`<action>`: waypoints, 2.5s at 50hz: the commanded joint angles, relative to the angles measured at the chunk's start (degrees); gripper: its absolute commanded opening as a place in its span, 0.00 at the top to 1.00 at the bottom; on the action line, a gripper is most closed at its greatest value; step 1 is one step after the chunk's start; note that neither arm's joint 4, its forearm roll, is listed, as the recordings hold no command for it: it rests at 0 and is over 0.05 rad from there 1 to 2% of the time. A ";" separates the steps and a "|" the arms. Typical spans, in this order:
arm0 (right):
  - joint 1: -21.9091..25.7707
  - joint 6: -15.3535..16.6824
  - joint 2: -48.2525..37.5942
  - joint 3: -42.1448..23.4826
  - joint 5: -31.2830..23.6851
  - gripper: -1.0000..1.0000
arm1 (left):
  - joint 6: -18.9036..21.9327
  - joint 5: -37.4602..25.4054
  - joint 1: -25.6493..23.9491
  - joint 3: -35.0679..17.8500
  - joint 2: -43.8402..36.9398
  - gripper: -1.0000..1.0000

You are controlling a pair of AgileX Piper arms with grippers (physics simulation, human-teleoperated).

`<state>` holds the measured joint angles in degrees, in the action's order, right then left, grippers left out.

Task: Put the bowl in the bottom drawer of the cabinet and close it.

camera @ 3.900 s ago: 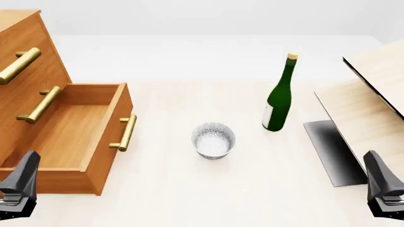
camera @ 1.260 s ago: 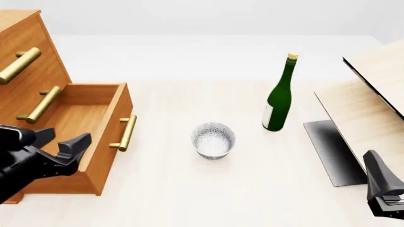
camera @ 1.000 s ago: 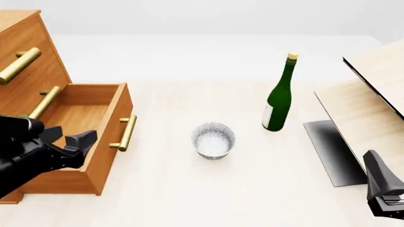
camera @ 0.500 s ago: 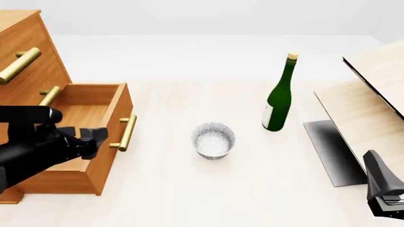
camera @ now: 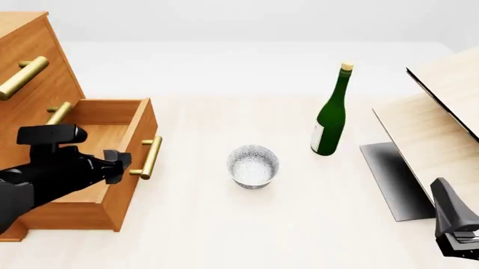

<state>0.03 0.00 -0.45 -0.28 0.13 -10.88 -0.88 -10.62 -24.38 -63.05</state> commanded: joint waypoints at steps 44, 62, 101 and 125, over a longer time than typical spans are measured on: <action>-0.01 -0.01 0.05 0.03 -0.02 0.00 | -6.21 8.44 -5.93 3.08 -9.42 0.00; 0.01 0.00 0.05 0.03 -0.01 0.00 | -6.01 8.94 -8.65 2.72 -10.24 0.00; 0.01 -0.01 0.06 0.03 -0.01 0.00 | -3.73 6.45 -11.85 2.11 -5.35 0.00; -0.01 -0.01 0.05 0.03 -0.02 0.00 | -0.91 1.26 -10.46 1.78 1.60 0.00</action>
<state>0.02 0.00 -0.45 -0.28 0.13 -11.87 2.11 -21.62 -22.46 -65.08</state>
